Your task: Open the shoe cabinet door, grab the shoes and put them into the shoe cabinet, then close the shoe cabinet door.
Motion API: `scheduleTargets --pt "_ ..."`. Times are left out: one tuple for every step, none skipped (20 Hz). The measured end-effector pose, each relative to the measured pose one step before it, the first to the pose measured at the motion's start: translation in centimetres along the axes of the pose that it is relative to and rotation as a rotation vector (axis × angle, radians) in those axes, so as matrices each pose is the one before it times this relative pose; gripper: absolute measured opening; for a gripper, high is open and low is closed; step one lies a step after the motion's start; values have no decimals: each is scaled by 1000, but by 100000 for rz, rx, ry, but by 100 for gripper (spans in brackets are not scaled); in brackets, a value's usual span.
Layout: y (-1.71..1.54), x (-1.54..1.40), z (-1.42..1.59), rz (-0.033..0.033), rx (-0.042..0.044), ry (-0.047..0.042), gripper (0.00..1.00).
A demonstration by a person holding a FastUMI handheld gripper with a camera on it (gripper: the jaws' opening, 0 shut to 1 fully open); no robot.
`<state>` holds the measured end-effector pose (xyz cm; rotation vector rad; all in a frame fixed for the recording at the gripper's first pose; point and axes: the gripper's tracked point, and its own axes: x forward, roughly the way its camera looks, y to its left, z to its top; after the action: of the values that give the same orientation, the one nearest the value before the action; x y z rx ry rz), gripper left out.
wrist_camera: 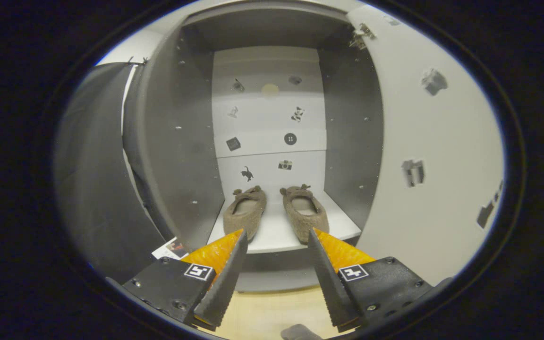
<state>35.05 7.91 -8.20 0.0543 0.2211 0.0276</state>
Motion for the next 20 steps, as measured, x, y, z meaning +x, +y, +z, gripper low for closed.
scheduleTargets --pt "102 -1634 -341 542 -57 -1361 83" --pt "-69 -2218 -206 563 -505 -1098 90" --pt "-135 -1821 -478 725 -289 -27 96" --pt "-15 -1796 -400 1192 204 -271 100" --pt "-57 -1810 -211 1113 106 -436 100" --pt "-247 -1671 -193 980 -282 -78 100" --pt "-209 -1753 -237 987 -560 -215 100" --pt "-332 -1612 -253 880 -432 -173 100" --pt "-381 -1575 -265 890 -554 -52 100" --pt "-505 -1604 -281 163 -608 -311 100" --pt "-740 -1617 -187 59 -420 -518 100" --pt "-969 -1514 -220 -769 -563 -781 100" --pt "-942 -1446 -46 -409 -741 -1515 100" --pt "-953 -1255 -48 -460 -1615 -1831 100" --pt "-1545 -1154 -305 -2718 -1783 -640 100" --pt "-1341 -1153 -302 -1565 -1048 -858 100" --pt "-1160 -999 -329 -1043 356 -135 100" --pt "-1294 -828 -211 -1026 1067 -192 100" --pt "-1427 -590 -84 -936 919 -362 100" --pt "-1747 -438 -173 -1707 632 -255 100"
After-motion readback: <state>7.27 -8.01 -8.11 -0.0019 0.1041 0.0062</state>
